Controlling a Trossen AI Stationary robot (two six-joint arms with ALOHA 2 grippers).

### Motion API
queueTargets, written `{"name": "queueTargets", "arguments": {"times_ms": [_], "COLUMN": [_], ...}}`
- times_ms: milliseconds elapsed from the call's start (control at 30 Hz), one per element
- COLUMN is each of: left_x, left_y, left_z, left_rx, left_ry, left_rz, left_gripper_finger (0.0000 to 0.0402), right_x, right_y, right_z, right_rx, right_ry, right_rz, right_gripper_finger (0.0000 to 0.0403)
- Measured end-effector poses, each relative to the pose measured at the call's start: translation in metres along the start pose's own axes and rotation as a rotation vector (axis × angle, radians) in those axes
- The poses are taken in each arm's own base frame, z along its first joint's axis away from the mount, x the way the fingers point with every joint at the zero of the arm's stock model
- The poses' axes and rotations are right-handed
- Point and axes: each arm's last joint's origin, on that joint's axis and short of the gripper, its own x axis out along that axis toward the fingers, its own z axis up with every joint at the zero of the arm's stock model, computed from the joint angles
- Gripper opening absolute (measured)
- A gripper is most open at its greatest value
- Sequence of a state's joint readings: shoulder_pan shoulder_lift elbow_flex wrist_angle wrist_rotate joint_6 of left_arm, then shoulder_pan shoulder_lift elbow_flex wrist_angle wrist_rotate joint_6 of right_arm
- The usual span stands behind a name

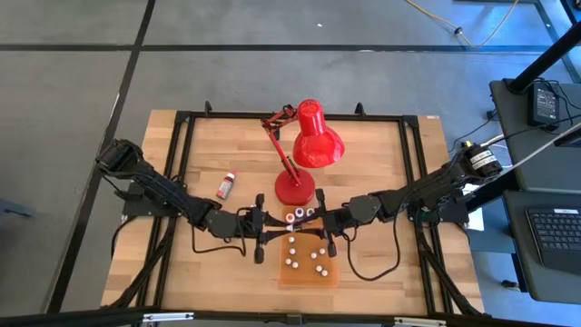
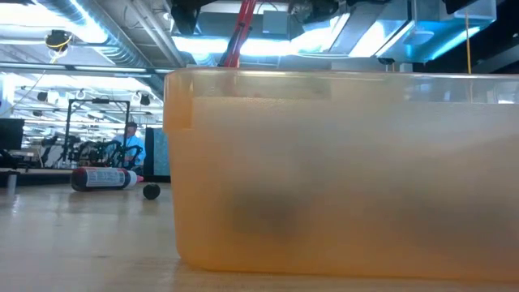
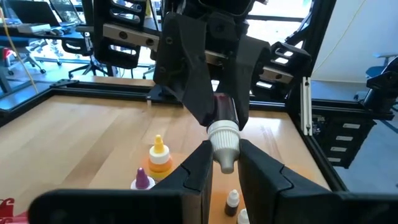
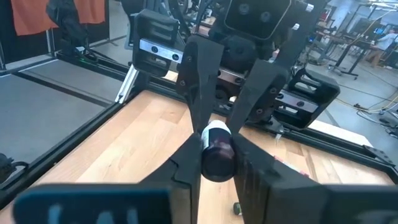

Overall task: Pick & Place food coloring
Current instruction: Put the small red food coloring bottle into the orange bin

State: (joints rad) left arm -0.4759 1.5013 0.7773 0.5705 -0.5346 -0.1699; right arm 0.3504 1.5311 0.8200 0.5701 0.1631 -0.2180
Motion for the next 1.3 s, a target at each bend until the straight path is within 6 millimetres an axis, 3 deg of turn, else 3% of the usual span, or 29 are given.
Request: {"name": "queueTargets", "arguments": {"times_ms": [767,1300], "left_x": [-0.003,-0.005], "left_y": [-0.005,-0.006], "left_z": [0.009,0.02], "left_rx": [0.056,0.055], "left_ry": [-0.101,-0.194], "left_rz": [0.024,0.012], "left_gripper_finger": [0.0062,0.012], "right_x": [-0.001,-0.001], "right_y": [-0.002,-0.004], "right_z": [0.008,0.015], "right_rx": [-0.037,-0.045], "right_ry": [-0.082,-0.155], "right_rz": [-0.018,-0.044], "right_gripper_finger": [0.0072,0.0075]}}
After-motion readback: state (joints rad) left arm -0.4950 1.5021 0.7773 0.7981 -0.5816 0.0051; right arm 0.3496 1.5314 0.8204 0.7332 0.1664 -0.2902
